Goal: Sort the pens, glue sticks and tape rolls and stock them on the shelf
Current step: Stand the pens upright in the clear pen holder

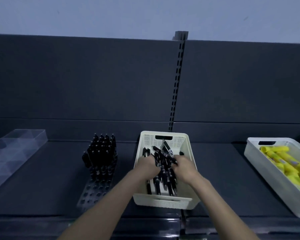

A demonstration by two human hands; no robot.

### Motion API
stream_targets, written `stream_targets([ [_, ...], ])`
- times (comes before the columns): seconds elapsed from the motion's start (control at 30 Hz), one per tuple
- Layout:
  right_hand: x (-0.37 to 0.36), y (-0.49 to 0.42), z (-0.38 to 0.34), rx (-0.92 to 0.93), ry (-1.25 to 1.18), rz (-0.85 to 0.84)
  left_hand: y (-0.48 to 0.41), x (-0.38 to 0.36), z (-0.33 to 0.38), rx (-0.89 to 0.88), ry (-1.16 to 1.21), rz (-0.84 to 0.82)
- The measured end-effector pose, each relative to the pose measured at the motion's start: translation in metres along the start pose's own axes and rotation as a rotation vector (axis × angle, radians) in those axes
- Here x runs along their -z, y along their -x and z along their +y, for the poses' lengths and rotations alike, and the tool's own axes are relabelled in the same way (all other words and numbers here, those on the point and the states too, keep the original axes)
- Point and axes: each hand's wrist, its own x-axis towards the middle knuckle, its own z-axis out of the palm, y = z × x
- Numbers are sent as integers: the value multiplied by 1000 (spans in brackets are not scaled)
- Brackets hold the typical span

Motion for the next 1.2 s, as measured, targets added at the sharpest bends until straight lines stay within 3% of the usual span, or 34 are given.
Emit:
stream_targets([
  [0.2,-10,-21,-5,-7,229,-47,-36,-24,8,147,-275,-56],
  [0.33,-18,-20,-2,-66,304,-36,-45,-29,3,163,-190,-29],
  [0.53,-20,-38,-4,-106,208,56,-50,-37,-6,96,-176,14],
  [0.67,-24,-60,-6,-186,126,-60,-55,-40,-8,135,-40,-6],
  [0.87,-20,-61,0,-217,106,-89,-61,-37,-10,213,-4,33],
  [1.07,-9,-50,0,-188,-146,-2,-62,-34,-7,245,213,90],
  [1.2,-4,-35,5,-204,-694,8,-59,-28,-3,212,389,177],
])
